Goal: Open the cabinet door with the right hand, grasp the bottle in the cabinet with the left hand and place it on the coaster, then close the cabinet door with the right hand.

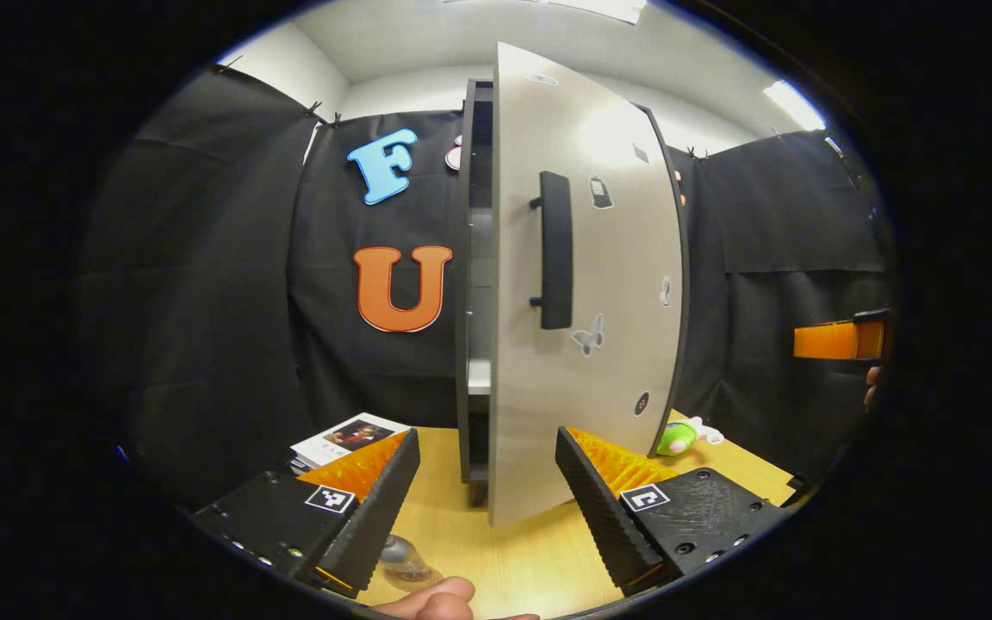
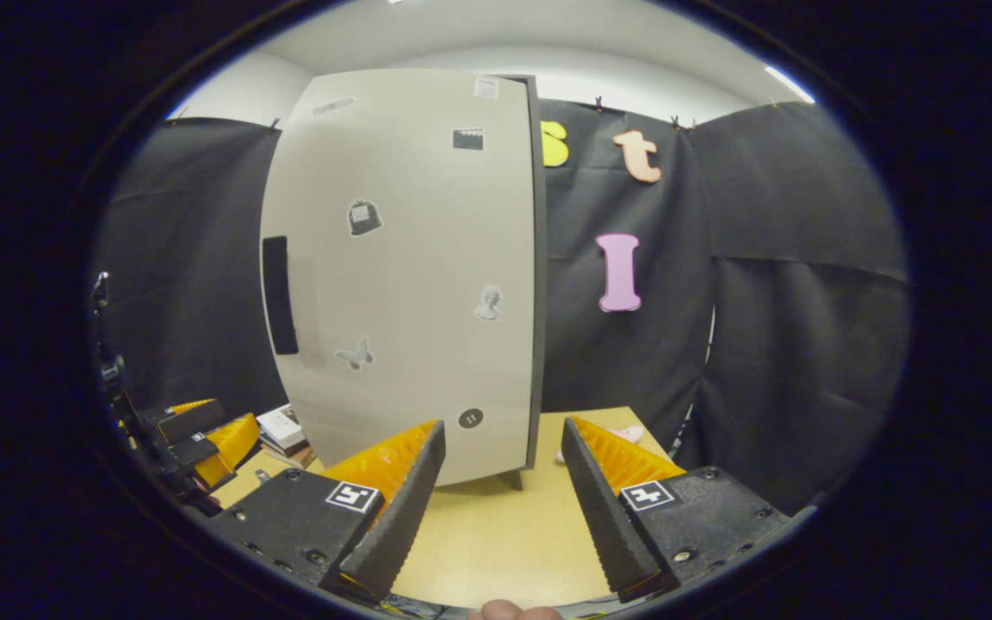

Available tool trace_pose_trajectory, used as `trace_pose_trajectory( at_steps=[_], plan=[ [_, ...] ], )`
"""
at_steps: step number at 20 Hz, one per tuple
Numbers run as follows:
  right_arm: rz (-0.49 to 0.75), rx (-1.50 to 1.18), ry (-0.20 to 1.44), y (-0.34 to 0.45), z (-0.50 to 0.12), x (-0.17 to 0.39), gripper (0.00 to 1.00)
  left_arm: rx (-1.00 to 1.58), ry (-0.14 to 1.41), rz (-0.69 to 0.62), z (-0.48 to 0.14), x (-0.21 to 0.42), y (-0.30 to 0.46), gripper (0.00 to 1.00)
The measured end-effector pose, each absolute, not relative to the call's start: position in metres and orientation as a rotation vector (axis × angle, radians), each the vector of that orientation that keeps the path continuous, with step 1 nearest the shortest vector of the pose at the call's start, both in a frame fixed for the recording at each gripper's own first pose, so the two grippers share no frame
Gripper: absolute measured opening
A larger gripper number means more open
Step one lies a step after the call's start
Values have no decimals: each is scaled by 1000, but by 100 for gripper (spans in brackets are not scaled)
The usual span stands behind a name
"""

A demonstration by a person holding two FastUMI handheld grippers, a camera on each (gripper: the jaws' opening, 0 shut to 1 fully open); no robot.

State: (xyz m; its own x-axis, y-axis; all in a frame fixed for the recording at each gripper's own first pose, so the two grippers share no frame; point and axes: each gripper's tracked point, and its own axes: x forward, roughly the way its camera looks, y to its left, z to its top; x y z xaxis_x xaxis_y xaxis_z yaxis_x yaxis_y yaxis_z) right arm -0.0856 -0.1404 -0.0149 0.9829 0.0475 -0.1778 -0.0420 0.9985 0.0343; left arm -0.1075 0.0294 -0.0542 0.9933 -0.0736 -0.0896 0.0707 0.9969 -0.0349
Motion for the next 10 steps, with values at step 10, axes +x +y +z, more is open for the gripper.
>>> trace_pose_trajectory(
  at_steps=[10],
  plan=[
    [188,62,210,-178,-45,-111,88,-19,-4,14,-2,-169,-23,95]
  ],
)
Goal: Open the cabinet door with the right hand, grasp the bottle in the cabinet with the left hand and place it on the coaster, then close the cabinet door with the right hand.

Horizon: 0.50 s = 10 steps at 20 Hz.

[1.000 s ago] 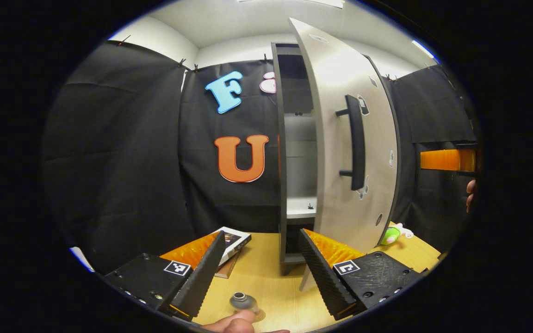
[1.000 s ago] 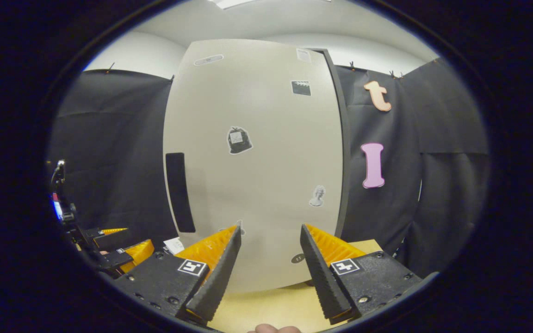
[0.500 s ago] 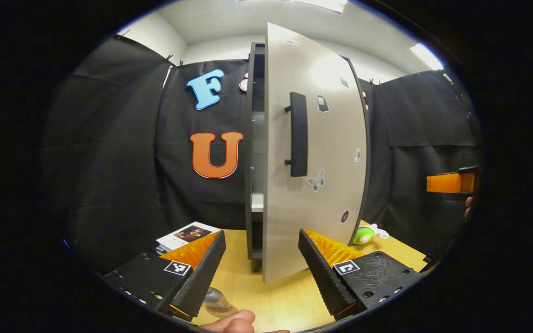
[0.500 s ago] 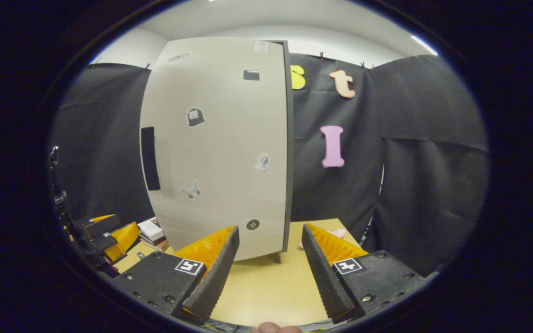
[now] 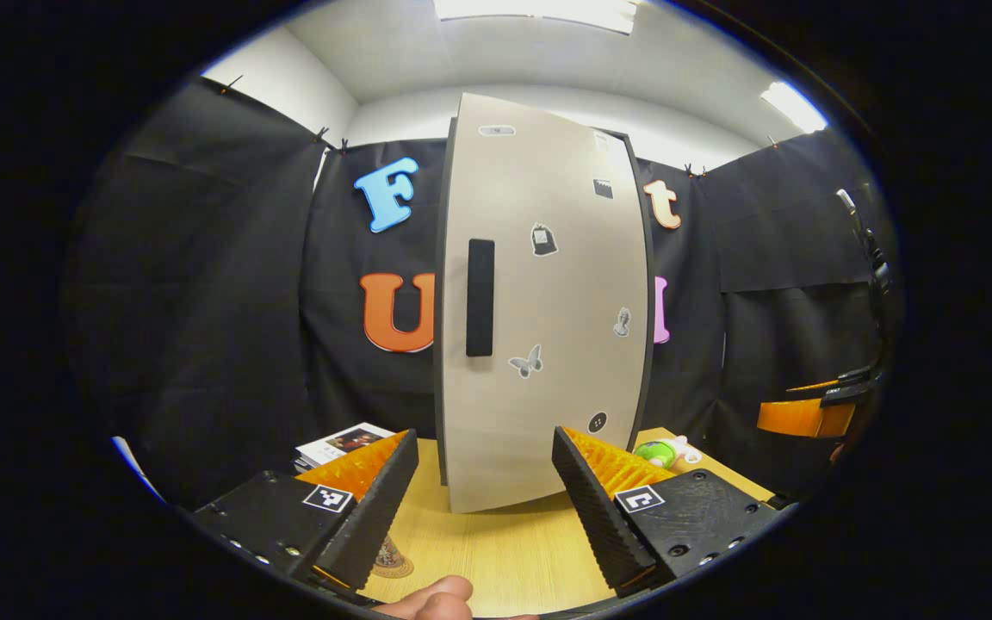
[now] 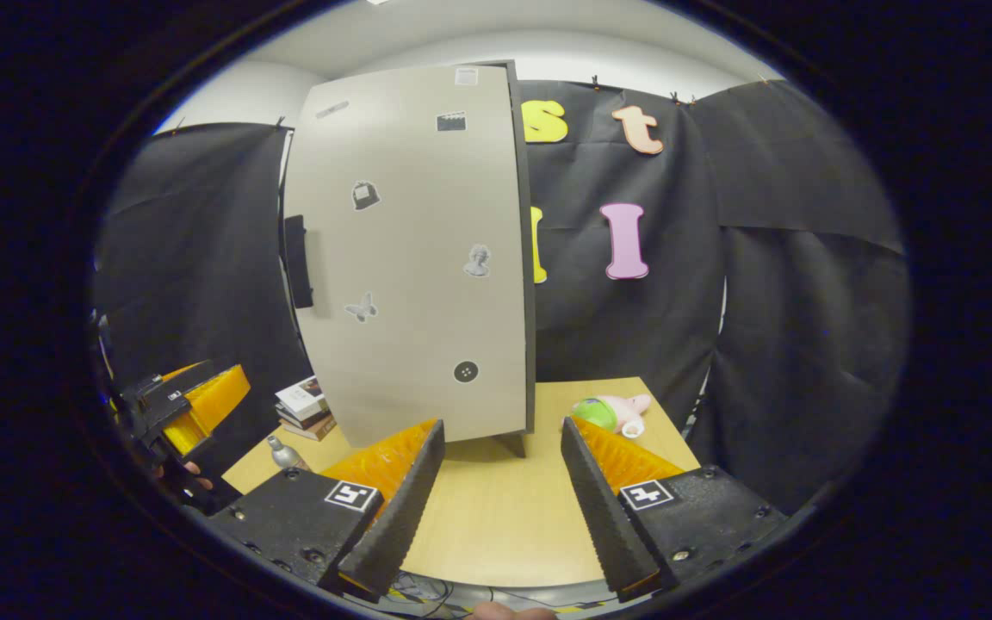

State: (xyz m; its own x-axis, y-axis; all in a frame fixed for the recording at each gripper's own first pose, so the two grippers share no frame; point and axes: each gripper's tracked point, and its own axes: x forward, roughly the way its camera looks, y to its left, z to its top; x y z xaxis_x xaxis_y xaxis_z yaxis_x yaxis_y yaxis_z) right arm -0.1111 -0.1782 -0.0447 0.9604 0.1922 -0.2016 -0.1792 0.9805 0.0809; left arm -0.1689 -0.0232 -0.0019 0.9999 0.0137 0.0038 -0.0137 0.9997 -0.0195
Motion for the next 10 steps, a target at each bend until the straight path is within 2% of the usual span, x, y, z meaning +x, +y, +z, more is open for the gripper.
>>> trace_pose_trajectory(
  at_steps=[4,8,9,10],
  plan=[
    [238,49,209,-209,-63,-113,88,13,10,38,6,-183,-51,95],
    [238,87,244,-232,-76,-104,86,25,5,31,18,-200,-78,95],
    [234,115,241,-234,-75,-103,88,39,-3,24,22,-204,-81,100],
    [224,132,248,-236,-77,-100,86,56,-3,13,22,-205,-85,96]
  ],
)
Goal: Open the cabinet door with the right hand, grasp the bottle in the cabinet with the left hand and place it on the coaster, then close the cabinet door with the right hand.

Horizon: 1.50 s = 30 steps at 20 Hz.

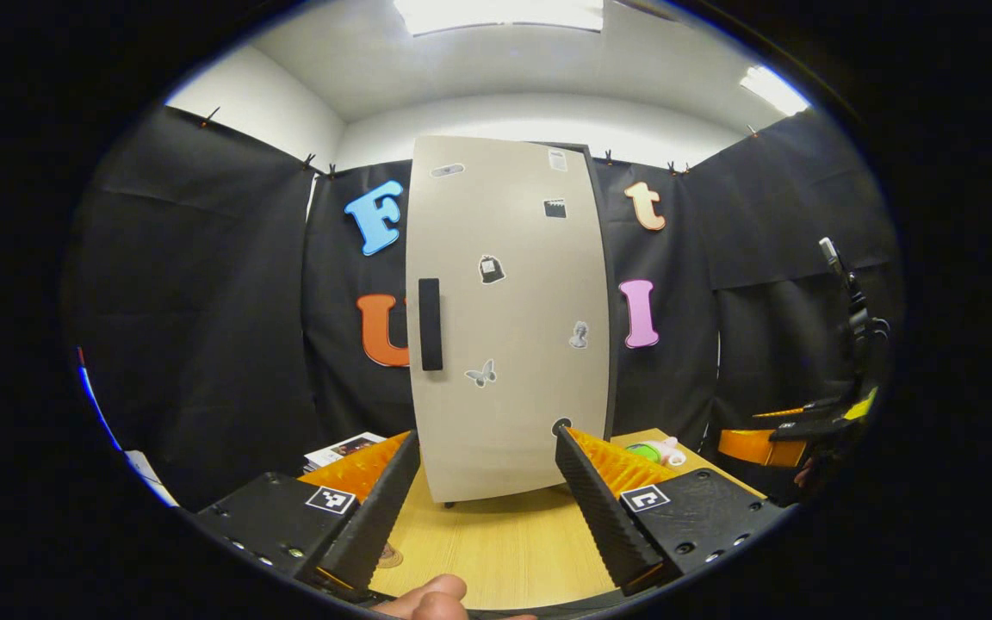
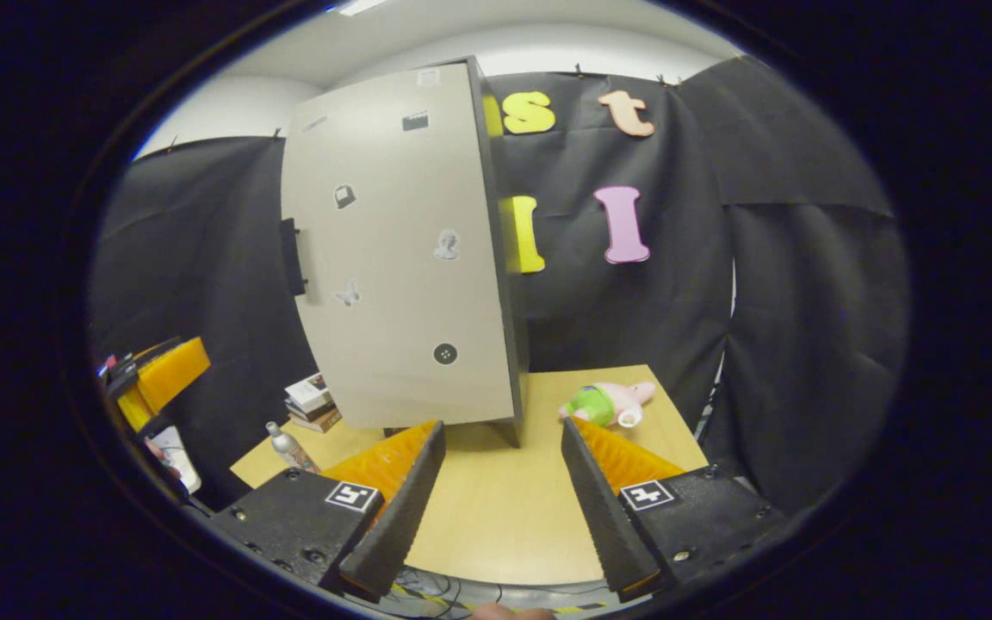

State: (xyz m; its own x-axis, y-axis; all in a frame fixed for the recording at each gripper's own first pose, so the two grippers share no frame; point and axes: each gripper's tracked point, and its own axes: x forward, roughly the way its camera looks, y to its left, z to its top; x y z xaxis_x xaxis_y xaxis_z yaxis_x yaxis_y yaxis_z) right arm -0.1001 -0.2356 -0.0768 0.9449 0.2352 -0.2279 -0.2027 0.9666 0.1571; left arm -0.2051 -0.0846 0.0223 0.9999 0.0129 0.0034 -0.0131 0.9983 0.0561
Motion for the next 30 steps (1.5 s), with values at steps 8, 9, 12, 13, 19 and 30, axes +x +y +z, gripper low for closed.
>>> trace_pose_trajectory(
  at_steps=[8,9,12,13,19,30],
  plan=[
    [152,121,229,-227,-70,-106,88,75,3,-102,6,-194,-91,96],
    [135,120,222,-225,-66,-106,88,77,22,-124,-3,-191,-91,96],
    [117,137,219,-208,-60,-111,88,108,90,-160,-31,-187,-84,96],
    [111,139,208,-202,-56,-112,88,126,91,-166,-34,-186,-81,96],
    [100,80,139,-178,-38,-115,88,91,66,-154,-35,-179,-56,96],
    [114,75,117,-163,-38,-115,88,35,52,-31,-17,-165,-20,96]
  ],
)
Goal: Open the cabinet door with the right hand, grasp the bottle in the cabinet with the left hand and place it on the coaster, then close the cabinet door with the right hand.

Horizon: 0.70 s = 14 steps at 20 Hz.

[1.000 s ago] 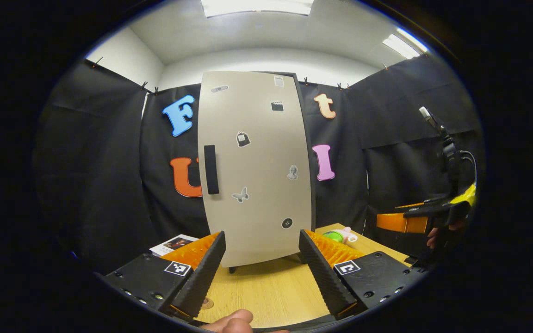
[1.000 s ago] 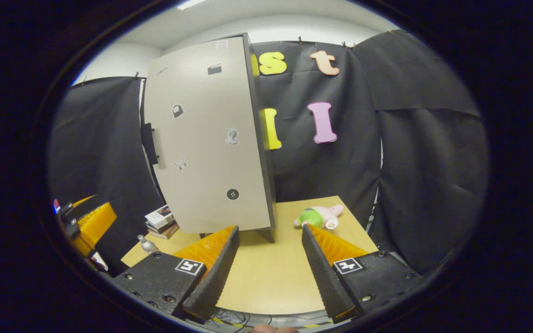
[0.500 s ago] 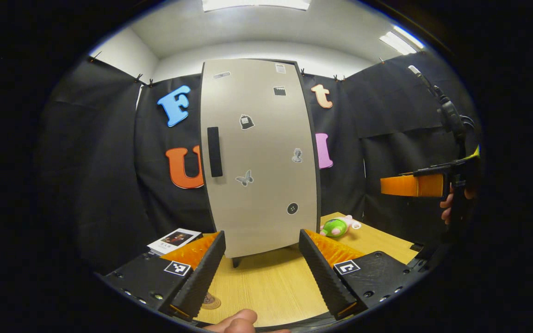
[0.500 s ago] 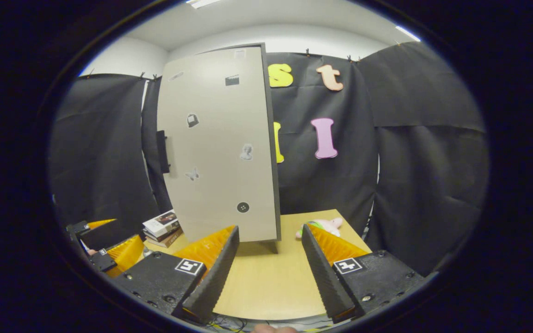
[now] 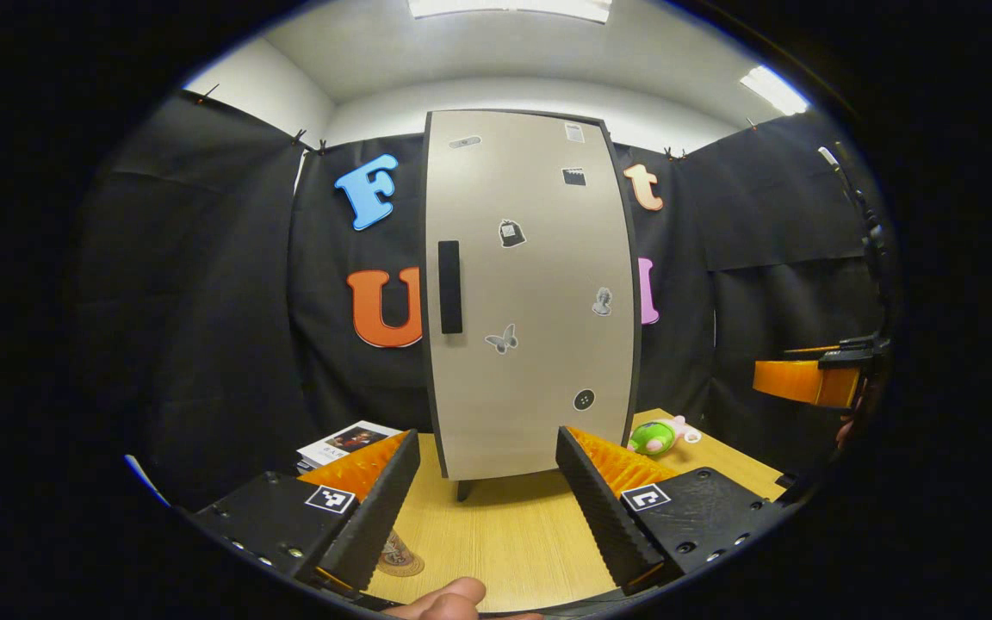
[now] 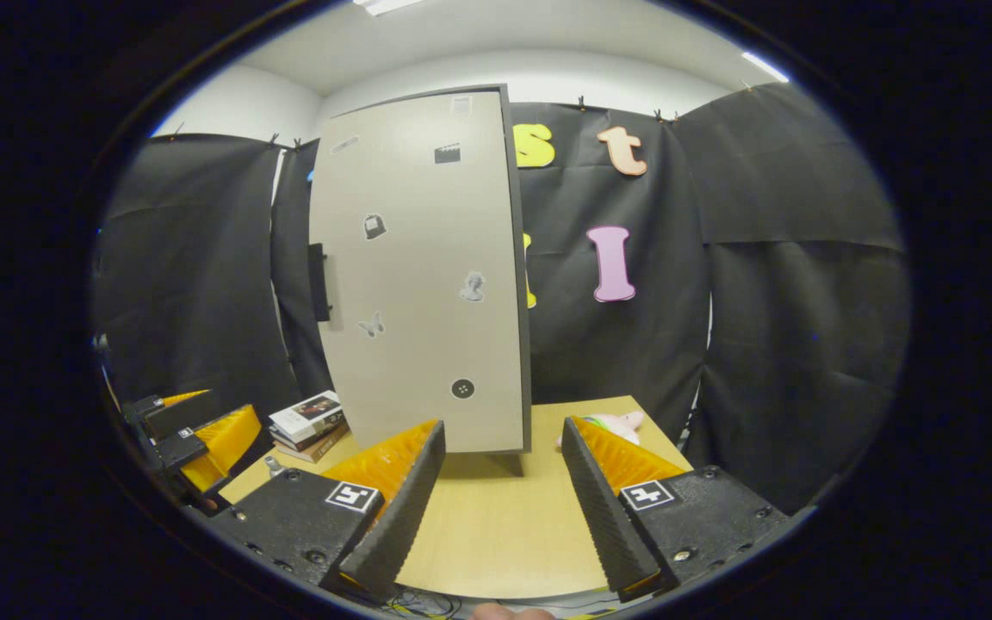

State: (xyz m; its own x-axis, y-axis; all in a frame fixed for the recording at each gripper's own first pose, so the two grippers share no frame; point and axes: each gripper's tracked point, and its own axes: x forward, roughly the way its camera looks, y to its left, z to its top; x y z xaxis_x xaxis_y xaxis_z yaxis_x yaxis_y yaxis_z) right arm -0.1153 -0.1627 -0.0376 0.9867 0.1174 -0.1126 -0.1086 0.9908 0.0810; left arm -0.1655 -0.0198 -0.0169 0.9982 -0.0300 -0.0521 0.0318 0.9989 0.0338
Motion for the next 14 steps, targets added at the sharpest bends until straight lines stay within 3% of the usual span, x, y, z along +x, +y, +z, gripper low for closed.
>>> trace_pose_trajectory(
  at_steps=[7,8,14],
  plan=[
    [126,77,119,-155,-38,-111,88,46,25,-11,-9,-161,-12,96],
    [125,76,120,-156,-38,-111,88,46,24,-8,-9,-161,-11,100],
    [113,77,133,-161,-37,-109,88,44,21,-5,-10,-156,-10,96]
  ],
)
